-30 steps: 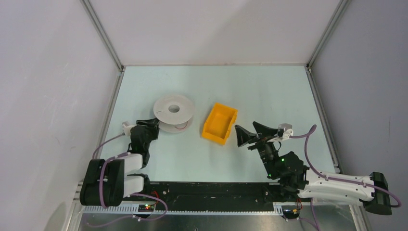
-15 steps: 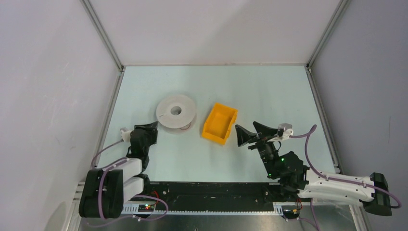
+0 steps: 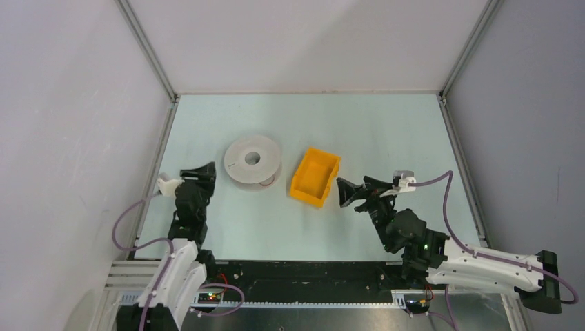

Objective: Wrap the cables

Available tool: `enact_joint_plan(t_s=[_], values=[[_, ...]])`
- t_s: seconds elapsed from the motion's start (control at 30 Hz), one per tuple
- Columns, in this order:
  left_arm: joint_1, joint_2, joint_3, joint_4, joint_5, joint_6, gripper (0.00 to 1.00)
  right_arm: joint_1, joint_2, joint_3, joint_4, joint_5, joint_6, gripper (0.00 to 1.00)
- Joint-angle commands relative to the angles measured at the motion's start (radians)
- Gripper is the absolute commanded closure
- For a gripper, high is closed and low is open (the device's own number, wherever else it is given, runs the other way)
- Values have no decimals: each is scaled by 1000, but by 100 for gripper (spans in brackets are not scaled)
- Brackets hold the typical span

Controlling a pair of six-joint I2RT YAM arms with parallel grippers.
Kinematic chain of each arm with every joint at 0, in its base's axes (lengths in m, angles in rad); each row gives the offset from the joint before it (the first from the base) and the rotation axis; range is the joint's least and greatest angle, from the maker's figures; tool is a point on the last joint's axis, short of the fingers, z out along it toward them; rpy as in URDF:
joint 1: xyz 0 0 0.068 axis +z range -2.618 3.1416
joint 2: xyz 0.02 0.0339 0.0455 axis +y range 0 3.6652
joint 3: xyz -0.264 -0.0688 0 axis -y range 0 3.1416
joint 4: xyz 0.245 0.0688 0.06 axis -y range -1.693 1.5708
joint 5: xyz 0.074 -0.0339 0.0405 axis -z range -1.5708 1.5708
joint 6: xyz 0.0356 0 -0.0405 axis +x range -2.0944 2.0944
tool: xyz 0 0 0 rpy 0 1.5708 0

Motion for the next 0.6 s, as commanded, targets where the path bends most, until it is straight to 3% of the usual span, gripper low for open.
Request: enact_joint_plan(t_s=[0.0,0.13,0.33,0.4,0.5,0.57], values=[[7,-104,182,-133,-20,273,40,-14,6,147,-375,92,261,0],[7,-148,294,-190,131,499,32,-17,-3,223,-635,54,312,0],[-41,-157,402,-204,451,672,23,-20,-15,306,-901,49,418,0],[-114,-165,428,-208,522,744,20,-20,-23,338,-977,38,465,0],[-268,-187,460,-212,599,844,2,-18,-36,380,-1034,2,488,0],[-364,-214,473,-213,642,925,1,-18,-54,391,-1054,-10,484,0]])
